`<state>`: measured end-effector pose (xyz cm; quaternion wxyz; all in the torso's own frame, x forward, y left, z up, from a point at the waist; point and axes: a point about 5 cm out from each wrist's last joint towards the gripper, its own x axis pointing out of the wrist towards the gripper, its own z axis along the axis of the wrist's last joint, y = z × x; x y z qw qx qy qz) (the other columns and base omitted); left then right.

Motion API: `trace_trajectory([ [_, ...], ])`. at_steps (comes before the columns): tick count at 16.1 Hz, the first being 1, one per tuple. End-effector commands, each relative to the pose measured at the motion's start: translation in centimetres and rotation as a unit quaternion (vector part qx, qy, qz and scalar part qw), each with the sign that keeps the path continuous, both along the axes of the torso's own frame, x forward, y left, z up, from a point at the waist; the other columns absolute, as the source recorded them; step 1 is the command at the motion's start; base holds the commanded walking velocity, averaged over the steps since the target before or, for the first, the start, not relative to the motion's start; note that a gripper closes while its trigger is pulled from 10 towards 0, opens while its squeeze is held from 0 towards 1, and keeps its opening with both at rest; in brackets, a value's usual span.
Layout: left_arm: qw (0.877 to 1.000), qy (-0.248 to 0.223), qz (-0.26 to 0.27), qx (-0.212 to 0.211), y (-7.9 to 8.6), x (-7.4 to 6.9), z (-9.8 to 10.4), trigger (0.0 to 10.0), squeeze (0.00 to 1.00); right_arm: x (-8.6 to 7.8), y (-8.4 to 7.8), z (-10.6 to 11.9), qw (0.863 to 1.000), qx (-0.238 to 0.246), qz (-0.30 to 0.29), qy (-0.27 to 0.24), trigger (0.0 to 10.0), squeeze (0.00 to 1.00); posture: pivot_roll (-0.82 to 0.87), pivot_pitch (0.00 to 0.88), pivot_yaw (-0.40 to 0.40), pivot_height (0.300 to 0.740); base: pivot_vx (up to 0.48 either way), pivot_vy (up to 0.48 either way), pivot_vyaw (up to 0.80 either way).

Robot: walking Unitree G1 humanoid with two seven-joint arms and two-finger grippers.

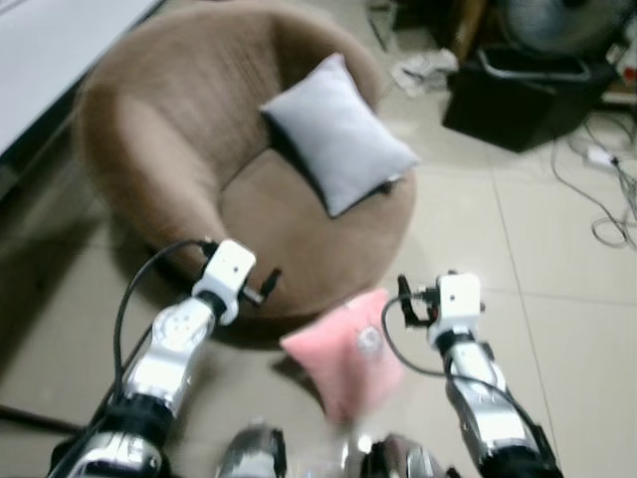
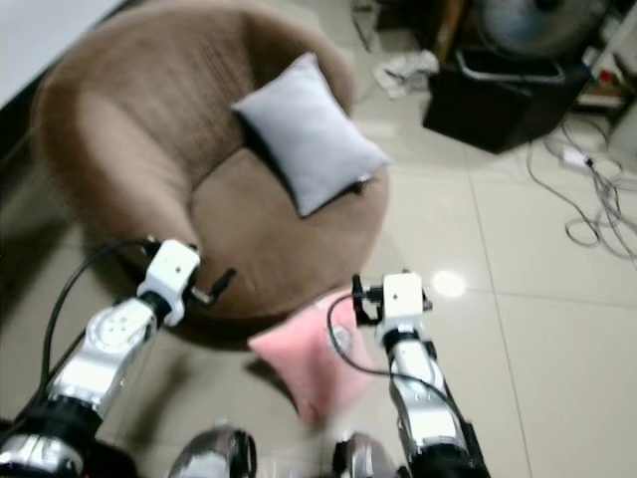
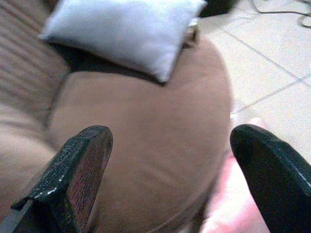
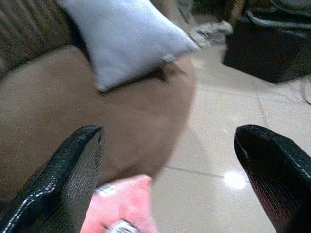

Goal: Move the pillow to the sofa from floor

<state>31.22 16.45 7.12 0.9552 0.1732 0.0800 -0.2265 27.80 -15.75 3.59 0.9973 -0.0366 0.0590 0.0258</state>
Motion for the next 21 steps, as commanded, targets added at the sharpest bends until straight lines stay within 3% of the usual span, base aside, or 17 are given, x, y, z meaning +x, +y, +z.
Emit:
trace_trajectory([
  [1,1.0,0.015,0.003,0.006,0.57,-0.47,-0.63,10.0,1.0,-0.02,0.08,-0.1,1.0,0.003,0.002,0.005,10.0,0.0,0.08,0.17,0.006,0.685,0.0,0.0,0.0],
  [13,1.0,0.02,0.009,0.01,0.93,-0.95,-0.99,10.0,1.0,-0.17,0.51,-0.45,1.0,-0.003,0.015,0.017,10.0,0.0,0.09,0.17,0.0,0.575,0.0,0.0,0.0],
  [21,1.0,0.023,0.004,0.009,0.86,-1.27,-1.12,10.0,1.0,-0.35,0.56,-0.67,1.0,0.001,0.007,0.024,10.0,0.0,0.09,0.188,0.006,0.565,0.0,0.0,0.0],
])
